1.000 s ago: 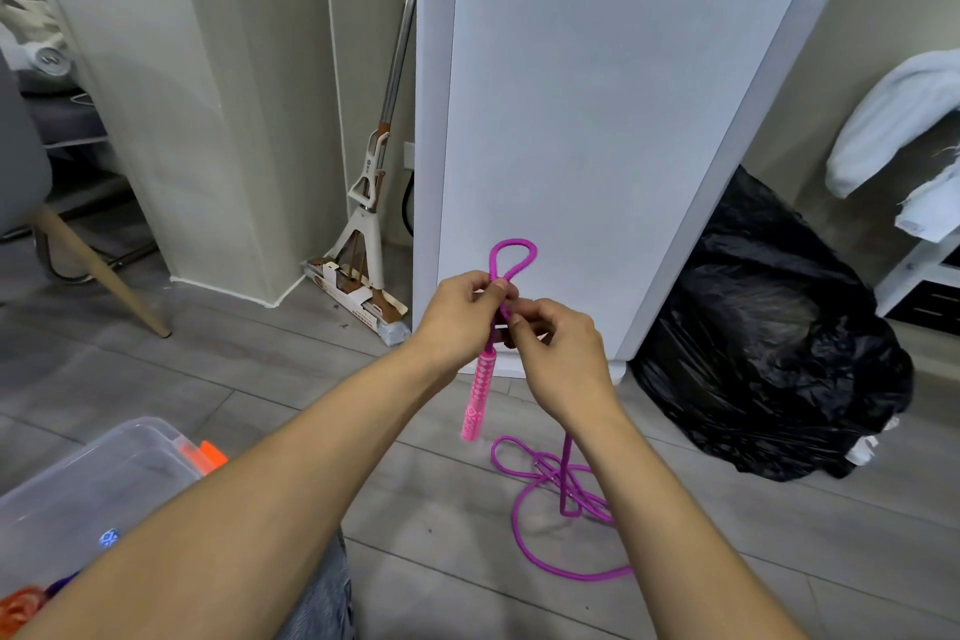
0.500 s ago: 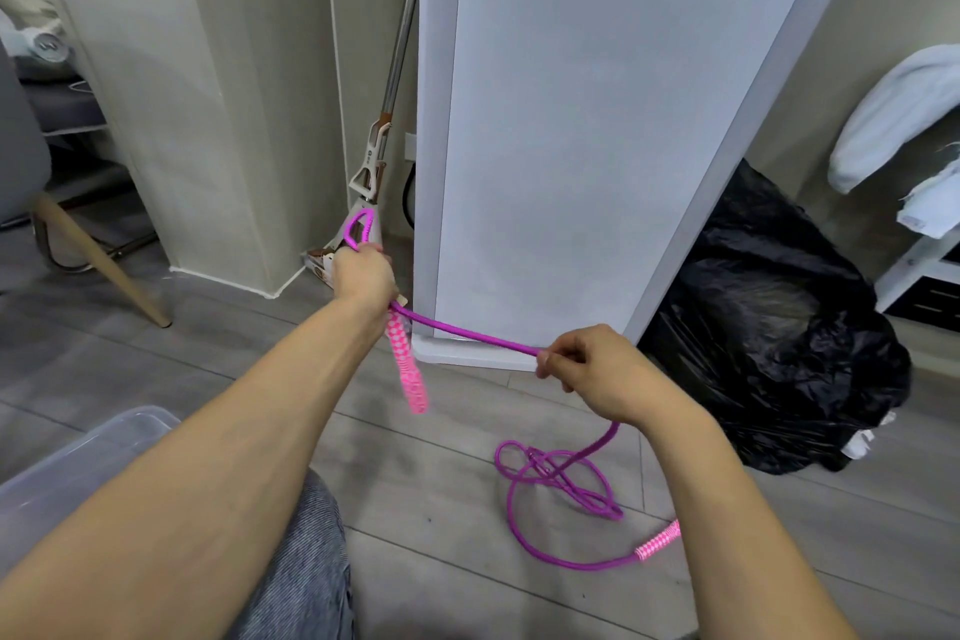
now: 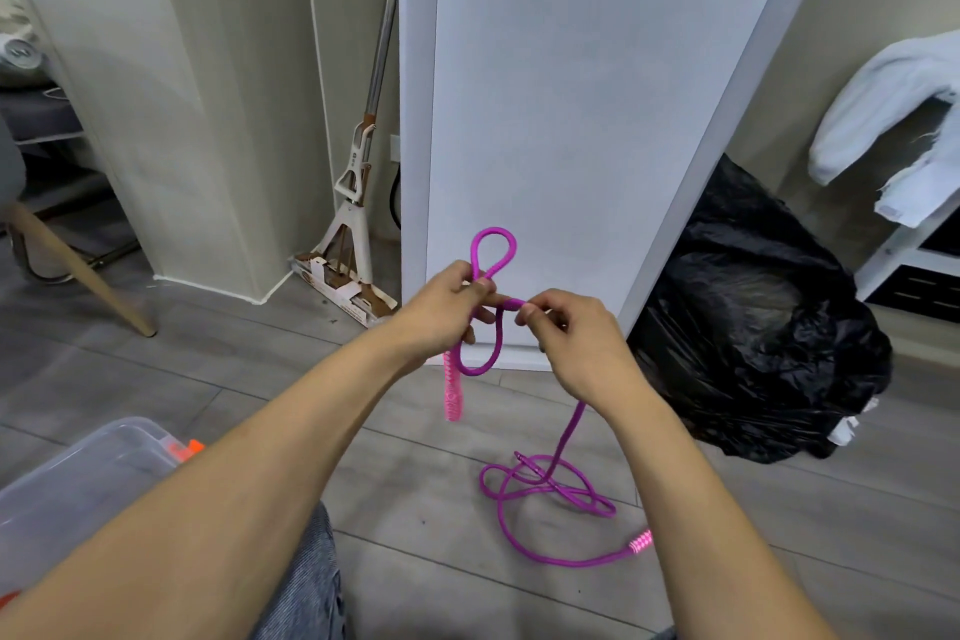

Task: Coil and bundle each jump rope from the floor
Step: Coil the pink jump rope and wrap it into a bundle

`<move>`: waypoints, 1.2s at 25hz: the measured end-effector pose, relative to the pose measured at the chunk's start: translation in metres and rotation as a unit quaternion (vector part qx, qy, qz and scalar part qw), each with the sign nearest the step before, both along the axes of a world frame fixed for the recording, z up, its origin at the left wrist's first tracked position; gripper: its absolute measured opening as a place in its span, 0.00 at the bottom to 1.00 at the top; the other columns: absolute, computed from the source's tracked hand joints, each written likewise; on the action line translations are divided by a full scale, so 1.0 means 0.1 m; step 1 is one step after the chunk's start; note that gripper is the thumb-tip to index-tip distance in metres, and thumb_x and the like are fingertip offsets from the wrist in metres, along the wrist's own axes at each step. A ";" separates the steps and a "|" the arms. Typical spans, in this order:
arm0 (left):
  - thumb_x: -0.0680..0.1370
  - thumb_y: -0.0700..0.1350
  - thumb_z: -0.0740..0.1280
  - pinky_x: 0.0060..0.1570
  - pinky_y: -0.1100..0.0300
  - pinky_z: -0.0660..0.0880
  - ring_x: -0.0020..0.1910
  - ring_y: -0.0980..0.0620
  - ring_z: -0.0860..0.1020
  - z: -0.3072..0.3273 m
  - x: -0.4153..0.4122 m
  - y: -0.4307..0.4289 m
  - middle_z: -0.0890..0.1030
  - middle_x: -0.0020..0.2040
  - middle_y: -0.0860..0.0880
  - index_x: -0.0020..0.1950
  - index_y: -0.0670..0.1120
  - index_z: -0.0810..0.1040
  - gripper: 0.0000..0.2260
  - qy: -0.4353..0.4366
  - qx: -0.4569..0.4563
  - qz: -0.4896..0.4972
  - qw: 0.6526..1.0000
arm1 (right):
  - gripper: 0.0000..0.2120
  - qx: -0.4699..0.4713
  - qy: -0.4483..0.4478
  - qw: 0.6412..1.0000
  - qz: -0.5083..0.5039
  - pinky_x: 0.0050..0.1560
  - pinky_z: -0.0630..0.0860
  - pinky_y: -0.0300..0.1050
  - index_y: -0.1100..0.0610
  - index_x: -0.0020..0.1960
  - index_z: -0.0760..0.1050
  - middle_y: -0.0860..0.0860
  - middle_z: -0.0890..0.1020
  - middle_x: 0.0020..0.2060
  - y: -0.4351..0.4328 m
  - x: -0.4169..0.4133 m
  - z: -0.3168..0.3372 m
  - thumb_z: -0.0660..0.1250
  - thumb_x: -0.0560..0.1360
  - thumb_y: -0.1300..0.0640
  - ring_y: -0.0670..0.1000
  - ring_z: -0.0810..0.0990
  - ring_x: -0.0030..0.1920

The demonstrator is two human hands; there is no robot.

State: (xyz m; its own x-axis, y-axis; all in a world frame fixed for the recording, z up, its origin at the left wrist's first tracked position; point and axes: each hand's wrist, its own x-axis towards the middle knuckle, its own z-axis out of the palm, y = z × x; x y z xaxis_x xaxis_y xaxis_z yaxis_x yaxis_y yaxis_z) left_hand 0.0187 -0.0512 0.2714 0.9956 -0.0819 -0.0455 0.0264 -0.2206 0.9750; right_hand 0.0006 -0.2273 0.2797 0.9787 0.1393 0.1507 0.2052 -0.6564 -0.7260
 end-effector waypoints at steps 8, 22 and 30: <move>0.86 0.47 0.56 0.42 0.55 0.72 0.43 0.54 0.79 0.00 -0.12 -0.13 0.85 0.42 0.51 0.55 0.46 0.76 0.11 -0.020 0.069 -0.117 0.991 | 0.09 0.071 -0.019 0.997 -0.024 0.37 0.70 0.35 0.50 0.44 0.81 0.43 0.82 0.35 -0.01 0.01 -0.02 0.64 0.81 0.52 0.41 0.76 0.33; 0.84 0.49 0.60 0.26 0.63 0.62 0.26 0.55 0.59 0.05 -0.09 0.21 0.64 0.31 0.51 0.52 0.39 0.77 0.14 0.197 0.105 -0.256 0.941 | 0.06 -0.051 0.016 0.998 0.013 0.38 0.69 0.35 0.49 0.49 0.82 0.42 0.82 0.42 -0.16 0.02 -0.01 0.66 0.80 0.51 0.42 0.78 0.43; 0.85 0.46 0.54 0.26 0.60 0.66 0.28 0.50 0.66 -0.14 0.27 0.50 0.71 0.34 0.46 0.49 0.40 0.73 0.13 0.073 0.082 0.131 0.985 | 0.11 -0.136 0.008 0.988 -0.065 0.34 0.71 0.44 0.52 0.49 0.82 0.46 0.76 0.32 -0.54 0.11 0.02 0.63 0.82 0.50 0.48 0.75 0.34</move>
State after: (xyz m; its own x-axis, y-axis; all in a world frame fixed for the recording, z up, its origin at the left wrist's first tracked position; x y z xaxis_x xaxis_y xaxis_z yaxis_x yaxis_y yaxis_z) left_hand 0.0453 -0.0016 0.2570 0.9635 0.1979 -0.1801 0.2399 -0.3412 0.9089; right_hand 0.0118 -0.2816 0.2818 0.9930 0.0458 0.1090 0.0963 -0.8483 -0.5208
